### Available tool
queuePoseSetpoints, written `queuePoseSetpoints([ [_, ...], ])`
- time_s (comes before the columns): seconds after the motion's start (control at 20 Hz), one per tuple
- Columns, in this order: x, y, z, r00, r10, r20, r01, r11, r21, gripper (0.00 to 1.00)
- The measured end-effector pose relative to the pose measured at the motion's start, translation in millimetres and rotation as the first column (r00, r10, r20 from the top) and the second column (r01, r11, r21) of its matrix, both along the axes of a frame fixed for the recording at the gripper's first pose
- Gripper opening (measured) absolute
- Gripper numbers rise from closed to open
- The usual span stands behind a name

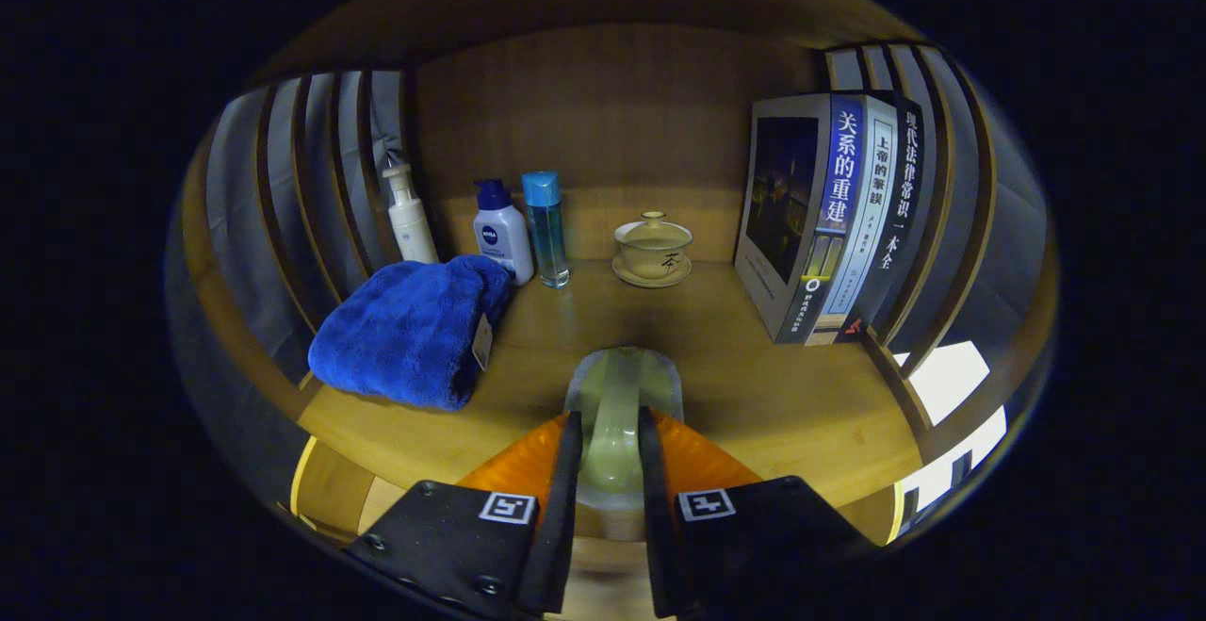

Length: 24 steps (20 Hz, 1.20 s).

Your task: Pull open the drawer, take out the items inside it, and place them on the countertop above the cabinet.

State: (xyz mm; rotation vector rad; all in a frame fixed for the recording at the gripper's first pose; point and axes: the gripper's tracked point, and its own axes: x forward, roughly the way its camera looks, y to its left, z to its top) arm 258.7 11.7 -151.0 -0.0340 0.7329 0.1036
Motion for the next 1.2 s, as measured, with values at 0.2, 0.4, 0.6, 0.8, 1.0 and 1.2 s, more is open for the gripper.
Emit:
queuePoseSetpoints([
  [0.2,-2,0,13,0.999,0.008,0.032,-0.008,1.0,0.001,0.7],
  [0.4,-7,4,32,0.997,0.031,0.074,-0.028,0.999,-0.032,0.88],
  [0.6,-26,10,63,0.991,0.044,0.125,-0.041,0.999,-0.027,0.97],
  [0.8,-57,10,102,0.974,0.032,0.224,-0.017,0.997,-0.071,0.97],
  [1.0,-99,28,123,0.95,0.014,0.313,-0.021,1.0,0.018,0.97],
  [1.2,-143,36,117,0.93,-0.016,0.367,-0.006,0.998,0.06,0.97],
])
